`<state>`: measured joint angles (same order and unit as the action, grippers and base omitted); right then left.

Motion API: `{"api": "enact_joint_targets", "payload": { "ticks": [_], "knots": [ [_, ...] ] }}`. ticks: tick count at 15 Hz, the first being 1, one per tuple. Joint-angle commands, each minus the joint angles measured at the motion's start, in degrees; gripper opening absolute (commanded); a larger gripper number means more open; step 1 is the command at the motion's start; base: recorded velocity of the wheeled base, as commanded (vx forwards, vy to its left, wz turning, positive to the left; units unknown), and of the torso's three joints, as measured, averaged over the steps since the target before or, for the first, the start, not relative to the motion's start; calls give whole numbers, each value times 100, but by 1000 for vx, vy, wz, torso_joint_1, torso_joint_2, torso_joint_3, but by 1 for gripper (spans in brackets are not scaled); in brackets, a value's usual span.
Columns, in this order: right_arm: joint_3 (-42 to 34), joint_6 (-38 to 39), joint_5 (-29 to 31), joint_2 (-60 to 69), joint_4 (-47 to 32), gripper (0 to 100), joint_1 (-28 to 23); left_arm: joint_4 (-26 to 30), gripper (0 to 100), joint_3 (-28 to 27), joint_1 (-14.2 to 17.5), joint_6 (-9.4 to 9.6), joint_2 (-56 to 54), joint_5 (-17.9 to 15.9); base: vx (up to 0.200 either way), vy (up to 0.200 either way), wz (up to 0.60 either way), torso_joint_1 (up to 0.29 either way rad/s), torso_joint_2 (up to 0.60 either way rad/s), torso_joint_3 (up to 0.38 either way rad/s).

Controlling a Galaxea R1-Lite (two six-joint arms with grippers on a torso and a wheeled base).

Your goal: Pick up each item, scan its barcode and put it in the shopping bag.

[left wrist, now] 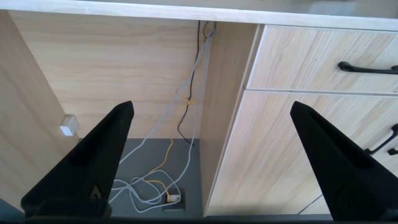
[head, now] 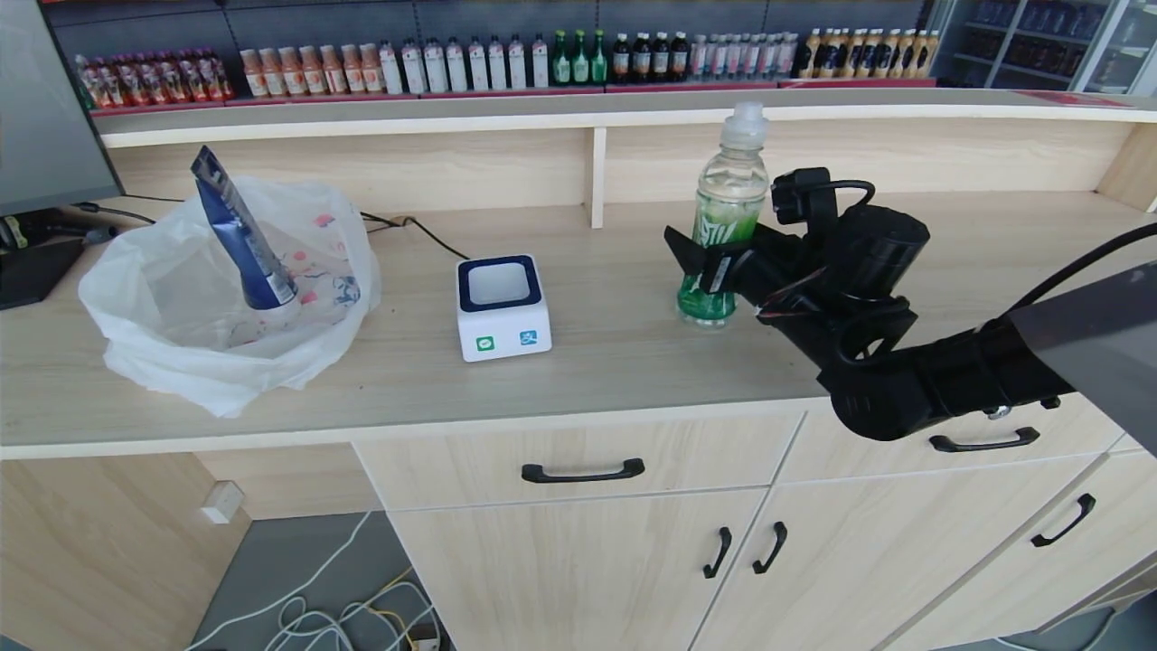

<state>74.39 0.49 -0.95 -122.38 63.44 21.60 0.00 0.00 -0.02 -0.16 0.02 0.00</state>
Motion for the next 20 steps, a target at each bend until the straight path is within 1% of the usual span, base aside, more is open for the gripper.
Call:
{"api": "enact_joint_targets", "payload": {
  "ticks": [1,5,11,12,20],
  "knots": [
    [76,4,-2,-93,2,100,-7,0,100,0,2,-2,-2,0,0,0,0,0,0,0],
    [296,-5,-2,-137,-77,100,-7,0,100,0,2,-2,-2,0,0,0,0,0,0,0],
    [357,4,-2,-128,-139,100,-7,0,100,0,2,-2,-2,0,0,0,0,0,0,0],
    [357,-5,7,-128,-130,0,-7,0,100,0,2,-2,-2,0,0,0,0,0,0,0],
    [348,-14,51,4,-130,0,-16,0,100,0,2,-2,-2,0,0,0,0,0,0,0]
  ]
}}
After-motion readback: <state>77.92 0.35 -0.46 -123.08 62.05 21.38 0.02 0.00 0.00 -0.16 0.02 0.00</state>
